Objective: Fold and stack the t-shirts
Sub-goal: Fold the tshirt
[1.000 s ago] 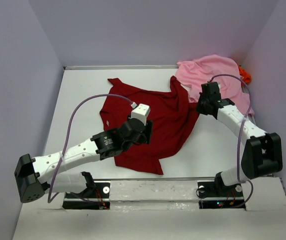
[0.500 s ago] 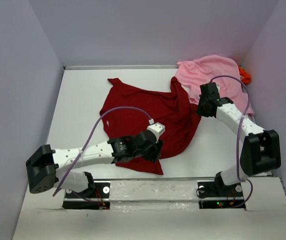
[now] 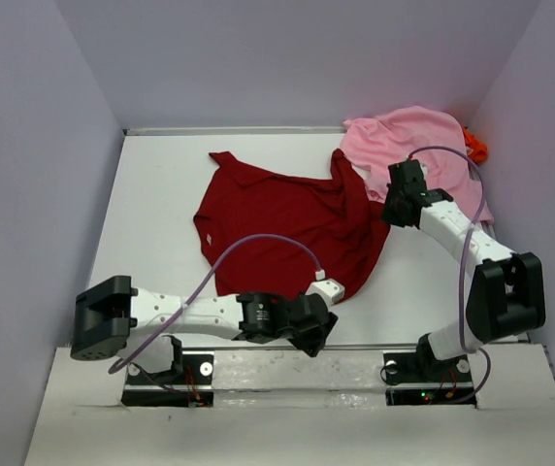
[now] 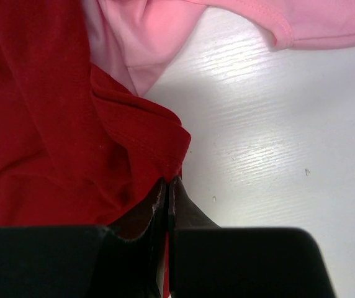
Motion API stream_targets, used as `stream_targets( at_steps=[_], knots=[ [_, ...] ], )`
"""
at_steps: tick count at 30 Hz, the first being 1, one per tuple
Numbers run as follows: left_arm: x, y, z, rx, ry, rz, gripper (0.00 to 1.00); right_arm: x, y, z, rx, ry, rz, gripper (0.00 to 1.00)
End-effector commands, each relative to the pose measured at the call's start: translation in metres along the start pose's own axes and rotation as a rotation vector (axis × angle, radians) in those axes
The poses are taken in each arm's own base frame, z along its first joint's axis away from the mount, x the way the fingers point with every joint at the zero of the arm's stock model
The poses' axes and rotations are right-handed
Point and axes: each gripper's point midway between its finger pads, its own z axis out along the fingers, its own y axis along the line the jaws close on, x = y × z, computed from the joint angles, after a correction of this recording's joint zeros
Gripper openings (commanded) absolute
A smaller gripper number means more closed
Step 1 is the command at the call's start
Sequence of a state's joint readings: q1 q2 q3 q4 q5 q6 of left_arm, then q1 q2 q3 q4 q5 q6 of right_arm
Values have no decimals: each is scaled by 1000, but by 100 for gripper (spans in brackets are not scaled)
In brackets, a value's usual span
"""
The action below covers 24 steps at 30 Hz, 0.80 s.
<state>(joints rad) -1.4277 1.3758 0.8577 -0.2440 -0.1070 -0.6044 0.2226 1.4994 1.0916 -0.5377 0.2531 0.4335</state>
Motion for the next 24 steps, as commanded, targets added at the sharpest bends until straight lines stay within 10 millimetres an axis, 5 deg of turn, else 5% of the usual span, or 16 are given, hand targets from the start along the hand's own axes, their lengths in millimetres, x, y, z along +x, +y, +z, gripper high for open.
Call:
stream_targets(
  at_steps=[1,6,14,24],
  knots=[
    [4,-11,6,-10,10,-11,64,-24,9,-13,-45,-81,14,0],
    [20,-5,20,-58,41,-3,63,-22,11,-13,-61,-80,14,0],
    [13,6,12,-136,-25,-35,63,-24,14,-15,-79,-88,17,0],
    [21,10,34,-171,-5,-19,62,-25,15,-21,-96,-96,17,0]
  ],
)
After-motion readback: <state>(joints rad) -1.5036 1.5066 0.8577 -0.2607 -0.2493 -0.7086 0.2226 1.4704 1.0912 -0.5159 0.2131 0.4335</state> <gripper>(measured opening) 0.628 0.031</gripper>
